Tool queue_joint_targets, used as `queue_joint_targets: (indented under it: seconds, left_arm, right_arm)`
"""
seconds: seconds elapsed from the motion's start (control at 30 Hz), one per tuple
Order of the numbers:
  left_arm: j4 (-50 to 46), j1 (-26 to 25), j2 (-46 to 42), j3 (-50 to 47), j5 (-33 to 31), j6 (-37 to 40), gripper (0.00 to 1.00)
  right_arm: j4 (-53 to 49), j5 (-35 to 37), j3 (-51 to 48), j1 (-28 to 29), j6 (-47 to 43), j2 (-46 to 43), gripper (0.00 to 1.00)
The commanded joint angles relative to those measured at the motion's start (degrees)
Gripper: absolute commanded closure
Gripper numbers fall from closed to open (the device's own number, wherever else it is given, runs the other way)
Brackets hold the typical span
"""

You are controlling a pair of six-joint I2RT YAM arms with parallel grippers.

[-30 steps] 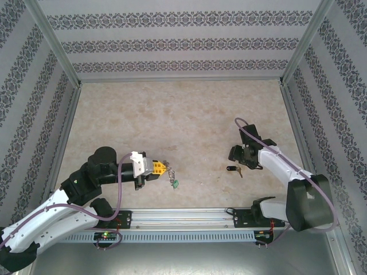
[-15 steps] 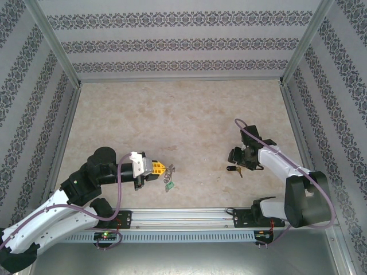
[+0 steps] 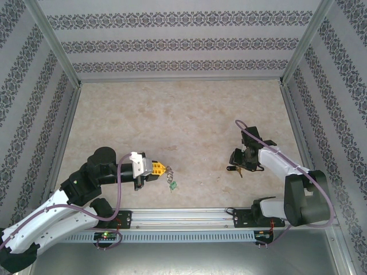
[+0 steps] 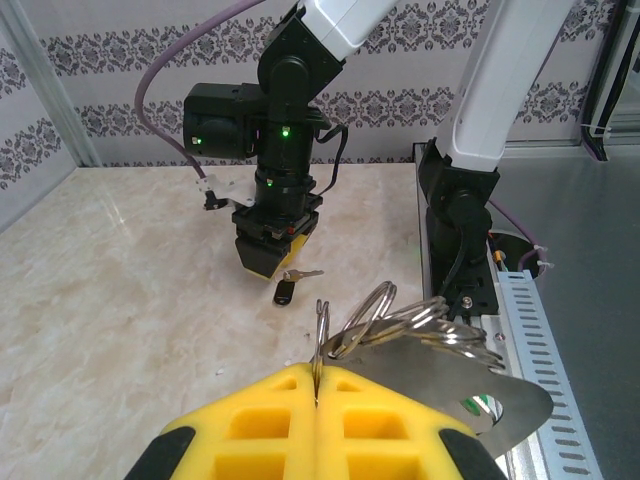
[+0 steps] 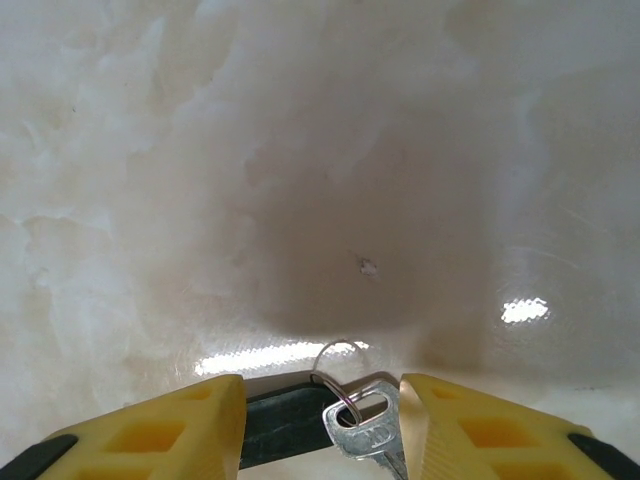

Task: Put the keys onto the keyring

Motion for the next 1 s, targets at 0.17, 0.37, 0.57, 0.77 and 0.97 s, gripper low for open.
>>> queue_joint_targets:
  seconds: [0.17, 0.37, 0.57, 0.77, 0.97]
  left_arm:
    - [3.9, 0.8, -0.6, -0.3, 1.0, -1.0, 1.0]
    - [3.7, 0.8, -0.7, -0.3, 0.9, -1.0, 1.0]
    - [3.8, 0.8, -0.7, -0.3, 0.7, -1.1, 1.0]
    - [3.6, 0.9, -0.5, -0.4, 0.8, -1.2, 1.0]
    - [3.8, 0.8, -0.4, -0.4, 0.8, -1.3, 1.0]
  right_arm:
    - [-0.1, -1.4, -0.3, -0.8, -1.1, 0.8, 0.58]
    - [-0.3, -2.4, 0.2, -0.9, -1.7, 2.3, 0.6]
    - [-0.3, -3.2, 0.1, -0.9, -1.9, 2.6, 0.67]
    - [-0.3, -3.3, -0.3, -0.9, -1.9, 2.0, 0.74]
    - [-0.1, -3.1, -0.6, -0.8, -1.9, 1.1, 0.78]
